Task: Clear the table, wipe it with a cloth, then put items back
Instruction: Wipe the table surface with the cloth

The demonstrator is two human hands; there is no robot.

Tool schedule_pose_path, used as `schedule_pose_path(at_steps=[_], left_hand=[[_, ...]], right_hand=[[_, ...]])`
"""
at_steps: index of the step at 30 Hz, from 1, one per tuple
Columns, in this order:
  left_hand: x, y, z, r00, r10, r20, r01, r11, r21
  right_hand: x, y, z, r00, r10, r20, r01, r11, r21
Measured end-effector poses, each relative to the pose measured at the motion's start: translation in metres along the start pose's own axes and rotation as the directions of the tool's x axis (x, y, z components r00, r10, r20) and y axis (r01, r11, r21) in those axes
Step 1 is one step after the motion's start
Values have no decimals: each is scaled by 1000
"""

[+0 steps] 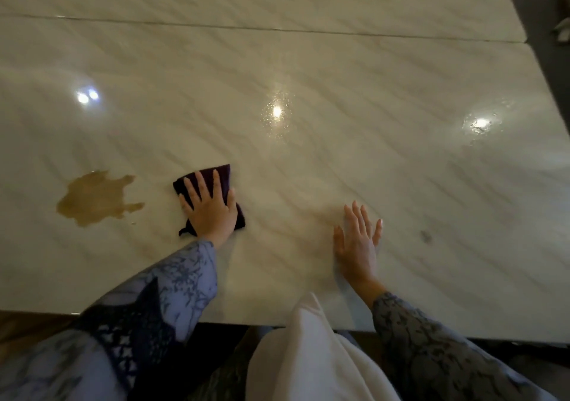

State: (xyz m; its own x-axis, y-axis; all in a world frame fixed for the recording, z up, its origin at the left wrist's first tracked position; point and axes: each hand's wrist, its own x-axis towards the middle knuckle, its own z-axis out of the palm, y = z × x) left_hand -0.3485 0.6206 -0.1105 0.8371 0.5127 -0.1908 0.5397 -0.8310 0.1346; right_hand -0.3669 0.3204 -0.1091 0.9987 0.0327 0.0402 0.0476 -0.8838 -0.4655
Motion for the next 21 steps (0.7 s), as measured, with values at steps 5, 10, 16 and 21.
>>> schedule_pose_path(at_steps=[5,10,16,21], left_hand=[[8,82,6,981,189,43,-190,982,18],[-19,166,22,912,407,60,-408,913,13],[-93,232,46,758,641,122,-642,766,-37],[-146,231,68,638,765,87,-766,642,-24]], right_hand=[[-10,34,-19,988,95,-120,-91,995,35],[-30,65,-41,978,154,-138,-153,988,24],[-52,96,-62,958,248,-144,-256,966,-36],[-61,109,-73,950,269,-160,-277,961,-26]])
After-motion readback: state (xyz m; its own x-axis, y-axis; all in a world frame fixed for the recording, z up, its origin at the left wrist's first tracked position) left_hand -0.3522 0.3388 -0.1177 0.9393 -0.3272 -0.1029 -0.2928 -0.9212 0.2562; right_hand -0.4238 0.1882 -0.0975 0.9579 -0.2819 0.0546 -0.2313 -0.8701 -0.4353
